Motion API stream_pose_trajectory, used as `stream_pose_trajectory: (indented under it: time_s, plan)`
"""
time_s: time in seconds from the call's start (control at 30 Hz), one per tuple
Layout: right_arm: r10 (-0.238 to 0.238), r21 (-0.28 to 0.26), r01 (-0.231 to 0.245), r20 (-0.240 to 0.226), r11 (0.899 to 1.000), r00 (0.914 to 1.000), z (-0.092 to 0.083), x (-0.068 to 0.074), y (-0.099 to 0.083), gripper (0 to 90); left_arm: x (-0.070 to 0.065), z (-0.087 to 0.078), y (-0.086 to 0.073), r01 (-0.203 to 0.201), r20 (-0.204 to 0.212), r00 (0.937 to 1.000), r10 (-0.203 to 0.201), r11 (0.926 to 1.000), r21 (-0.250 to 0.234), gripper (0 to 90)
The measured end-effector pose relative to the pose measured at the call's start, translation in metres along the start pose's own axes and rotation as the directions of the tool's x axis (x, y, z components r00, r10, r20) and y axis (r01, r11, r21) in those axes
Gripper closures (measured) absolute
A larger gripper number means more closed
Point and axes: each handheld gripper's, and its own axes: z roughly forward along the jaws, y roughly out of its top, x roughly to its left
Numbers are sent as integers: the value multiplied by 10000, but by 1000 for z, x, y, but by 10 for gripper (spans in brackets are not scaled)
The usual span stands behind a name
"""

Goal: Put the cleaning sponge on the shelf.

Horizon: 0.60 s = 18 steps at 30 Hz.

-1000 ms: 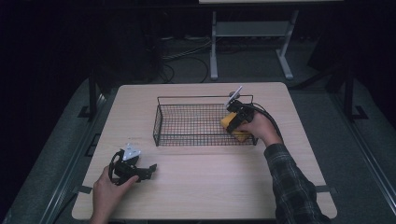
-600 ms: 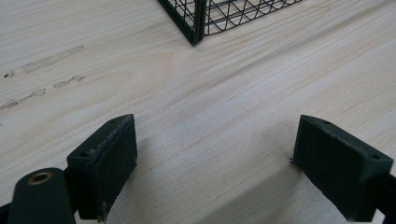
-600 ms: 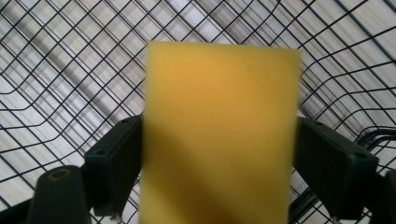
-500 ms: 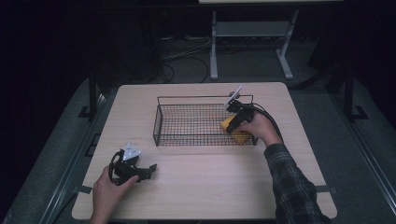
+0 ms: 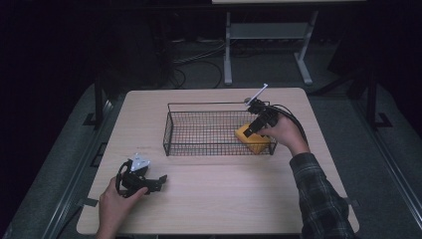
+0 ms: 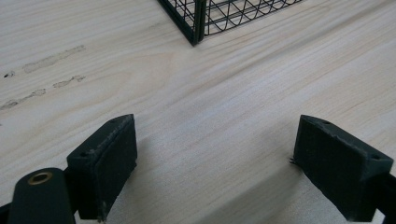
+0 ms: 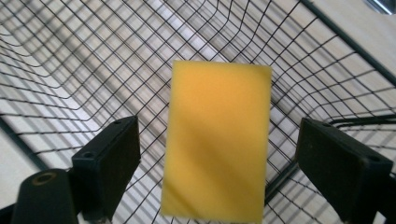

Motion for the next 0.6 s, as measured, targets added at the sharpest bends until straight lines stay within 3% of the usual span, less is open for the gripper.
stream_pose_trajectory:
  time_s: [0.37,0.6]
  plan:
    - [43,-624,-17,406,9980,9992,-31,-1,-18,46,0,0,0,-2,0,10000,2,10000,1,126]
    - [238,-770,-198,515,9968,9984,-38,-1,-36,18,0,0,0,-3,-4,10000,3,10000,1,127]
